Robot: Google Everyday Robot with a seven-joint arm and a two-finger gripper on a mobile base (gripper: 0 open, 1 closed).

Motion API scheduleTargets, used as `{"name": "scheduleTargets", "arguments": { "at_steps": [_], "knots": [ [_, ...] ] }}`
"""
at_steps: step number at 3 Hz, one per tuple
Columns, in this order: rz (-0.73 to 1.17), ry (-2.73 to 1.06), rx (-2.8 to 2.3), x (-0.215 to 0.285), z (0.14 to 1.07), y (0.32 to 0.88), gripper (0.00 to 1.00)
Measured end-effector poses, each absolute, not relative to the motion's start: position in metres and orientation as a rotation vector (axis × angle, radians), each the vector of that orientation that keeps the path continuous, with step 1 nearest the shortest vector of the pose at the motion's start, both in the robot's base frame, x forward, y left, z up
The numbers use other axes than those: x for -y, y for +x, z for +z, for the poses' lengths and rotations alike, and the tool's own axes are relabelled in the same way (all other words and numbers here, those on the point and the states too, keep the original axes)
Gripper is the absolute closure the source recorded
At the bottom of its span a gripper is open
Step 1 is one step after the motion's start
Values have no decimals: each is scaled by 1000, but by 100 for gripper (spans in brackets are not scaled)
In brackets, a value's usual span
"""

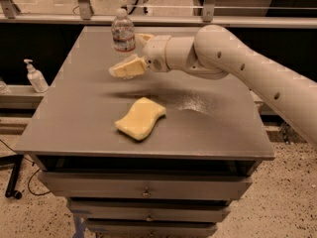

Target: Knock water bottle over

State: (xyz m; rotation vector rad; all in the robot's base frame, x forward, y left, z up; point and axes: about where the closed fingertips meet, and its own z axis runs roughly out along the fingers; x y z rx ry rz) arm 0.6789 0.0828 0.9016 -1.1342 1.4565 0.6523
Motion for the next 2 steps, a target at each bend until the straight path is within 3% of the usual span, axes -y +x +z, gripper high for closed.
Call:
{"name": "scheduleTargets", "arguments": {
  "at_steps": [2],
  "knots": [
    [639, -1100, -1446, -78, 899, 688, 65]
  ]
}}
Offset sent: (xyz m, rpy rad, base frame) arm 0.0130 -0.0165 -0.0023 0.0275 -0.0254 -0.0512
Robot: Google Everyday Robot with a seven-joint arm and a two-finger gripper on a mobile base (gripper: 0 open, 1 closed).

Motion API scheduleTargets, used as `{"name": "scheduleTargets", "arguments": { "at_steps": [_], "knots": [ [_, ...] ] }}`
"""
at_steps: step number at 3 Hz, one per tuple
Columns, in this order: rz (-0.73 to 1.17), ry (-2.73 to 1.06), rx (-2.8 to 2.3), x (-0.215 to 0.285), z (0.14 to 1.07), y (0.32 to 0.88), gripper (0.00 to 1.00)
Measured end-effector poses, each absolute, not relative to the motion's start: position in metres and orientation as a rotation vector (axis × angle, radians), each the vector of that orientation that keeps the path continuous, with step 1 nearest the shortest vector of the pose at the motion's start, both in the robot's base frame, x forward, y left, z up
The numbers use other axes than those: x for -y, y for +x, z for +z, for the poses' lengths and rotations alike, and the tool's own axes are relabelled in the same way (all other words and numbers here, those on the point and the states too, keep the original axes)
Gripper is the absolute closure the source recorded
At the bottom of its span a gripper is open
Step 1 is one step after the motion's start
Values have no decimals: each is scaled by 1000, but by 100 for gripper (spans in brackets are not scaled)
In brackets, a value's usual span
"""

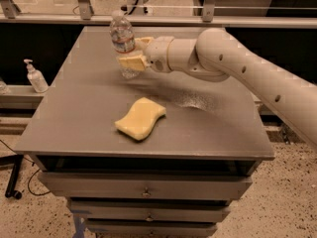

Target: Knock water bottle over

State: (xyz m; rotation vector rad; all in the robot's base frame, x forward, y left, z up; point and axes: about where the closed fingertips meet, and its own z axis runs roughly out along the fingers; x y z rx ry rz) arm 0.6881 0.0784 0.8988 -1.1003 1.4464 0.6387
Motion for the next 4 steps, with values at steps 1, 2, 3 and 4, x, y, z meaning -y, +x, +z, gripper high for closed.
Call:
{"name": "scheduleTargets", "arguments": {
  "at_steps": [1, 2, 3, 4],
  "knots": [
    [633, -1101, -1442, -67, 908, 687, 88],
    [606, -1149, -1432, -54, 935, 683, 100],
    [546, -1282, -1447, -46, 967, 676, 100],
    [406, -1487, -1506, -49, 986, 670, 100]
  ]
}}
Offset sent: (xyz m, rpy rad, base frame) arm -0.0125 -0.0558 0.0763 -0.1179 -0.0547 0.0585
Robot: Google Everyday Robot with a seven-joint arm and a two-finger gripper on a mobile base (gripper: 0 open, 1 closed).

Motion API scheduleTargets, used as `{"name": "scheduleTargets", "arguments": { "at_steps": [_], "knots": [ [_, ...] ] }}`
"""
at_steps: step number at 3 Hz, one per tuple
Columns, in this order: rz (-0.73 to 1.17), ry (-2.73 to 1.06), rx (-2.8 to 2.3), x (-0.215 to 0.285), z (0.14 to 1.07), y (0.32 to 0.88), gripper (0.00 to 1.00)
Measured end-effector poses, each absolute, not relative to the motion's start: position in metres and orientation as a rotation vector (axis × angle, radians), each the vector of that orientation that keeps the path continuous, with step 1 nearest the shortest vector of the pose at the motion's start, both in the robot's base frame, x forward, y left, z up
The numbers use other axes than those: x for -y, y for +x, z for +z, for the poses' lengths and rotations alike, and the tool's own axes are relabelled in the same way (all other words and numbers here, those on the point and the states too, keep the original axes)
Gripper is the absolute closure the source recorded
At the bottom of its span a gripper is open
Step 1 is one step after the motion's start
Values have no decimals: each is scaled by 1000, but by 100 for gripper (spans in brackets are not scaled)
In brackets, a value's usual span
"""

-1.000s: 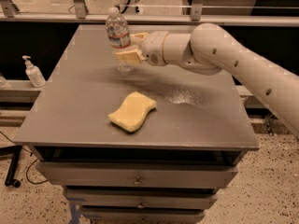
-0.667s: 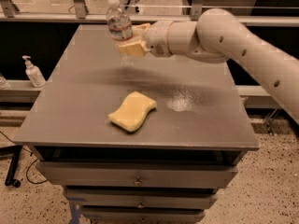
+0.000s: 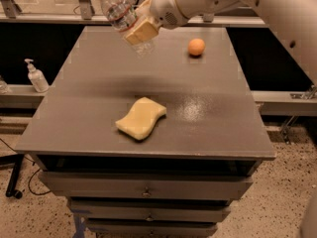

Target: Knock water bottle over

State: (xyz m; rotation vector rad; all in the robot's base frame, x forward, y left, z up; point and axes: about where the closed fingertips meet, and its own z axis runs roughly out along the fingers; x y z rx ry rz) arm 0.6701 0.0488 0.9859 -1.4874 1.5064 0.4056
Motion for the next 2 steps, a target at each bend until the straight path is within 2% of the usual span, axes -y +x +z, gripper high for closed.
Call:
{"name": "scheduleTargets", "arguments": {
  "at_steps": [2],
  "knots": [
    [49, -1987, -1696, -32, 945, 641, 100]
  ]
}}
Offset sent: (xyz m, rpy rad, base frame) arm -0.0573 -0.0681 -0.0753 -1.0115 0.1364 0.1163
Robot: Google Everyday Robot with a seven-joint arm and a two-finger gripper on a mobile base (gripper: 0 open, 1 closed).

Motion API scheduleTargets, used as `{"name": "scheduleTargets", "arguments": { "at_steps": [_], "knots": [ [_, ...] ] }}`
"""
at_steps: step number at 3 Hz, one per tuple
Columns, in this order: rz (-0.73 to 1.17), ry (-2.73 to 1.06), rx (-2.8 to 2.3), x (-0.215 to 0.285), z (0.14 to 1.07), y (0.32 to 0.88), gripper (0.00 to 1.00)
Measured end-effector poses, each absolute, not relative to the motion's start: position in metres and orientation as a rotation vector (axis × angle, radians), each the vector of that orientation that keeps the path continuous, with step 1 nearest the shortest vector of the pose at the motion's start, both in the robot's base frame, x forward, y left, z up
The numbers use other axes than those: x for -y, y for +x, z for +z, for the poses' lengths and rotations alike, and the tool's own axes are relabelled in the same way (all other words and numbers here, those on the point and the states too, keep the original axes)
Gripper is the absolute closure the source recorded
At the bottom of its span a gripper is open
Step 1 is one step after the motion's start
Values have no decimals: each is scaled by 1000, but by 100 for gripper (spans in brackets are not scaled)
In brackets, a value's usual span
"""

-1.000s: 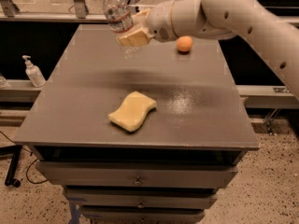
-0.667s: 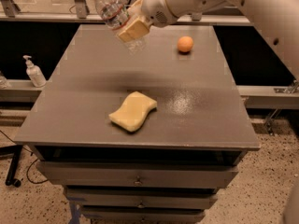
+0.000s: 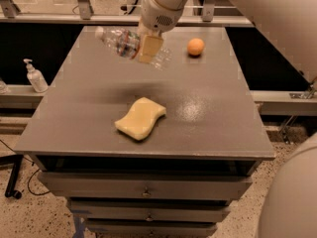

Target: Knock water bottle over

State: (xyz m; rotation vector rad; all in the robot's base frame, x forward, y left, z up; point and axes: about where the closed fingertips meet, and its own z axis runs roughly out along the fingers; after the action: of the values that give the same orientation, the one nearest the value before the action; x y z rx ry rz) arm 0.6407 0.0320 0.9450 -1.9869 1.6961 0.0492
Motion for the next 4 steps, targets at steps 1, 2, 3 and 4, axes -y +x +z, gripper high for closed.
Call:
{"name": "scheduleTargets", "arguments": {
  "at_steps": [1, 2, 3, 4],
  "knots": [
    [-120, -2186, -1823, 7, 913, 625, 100],
    [-225, -2262, -1949, 52, 893, 618, 100],
    [-263, -2269, -2053, 86, 879, 614, 100],
    [-268, -2246, -2136, 109, 865, 608, 82]
  ]
}}
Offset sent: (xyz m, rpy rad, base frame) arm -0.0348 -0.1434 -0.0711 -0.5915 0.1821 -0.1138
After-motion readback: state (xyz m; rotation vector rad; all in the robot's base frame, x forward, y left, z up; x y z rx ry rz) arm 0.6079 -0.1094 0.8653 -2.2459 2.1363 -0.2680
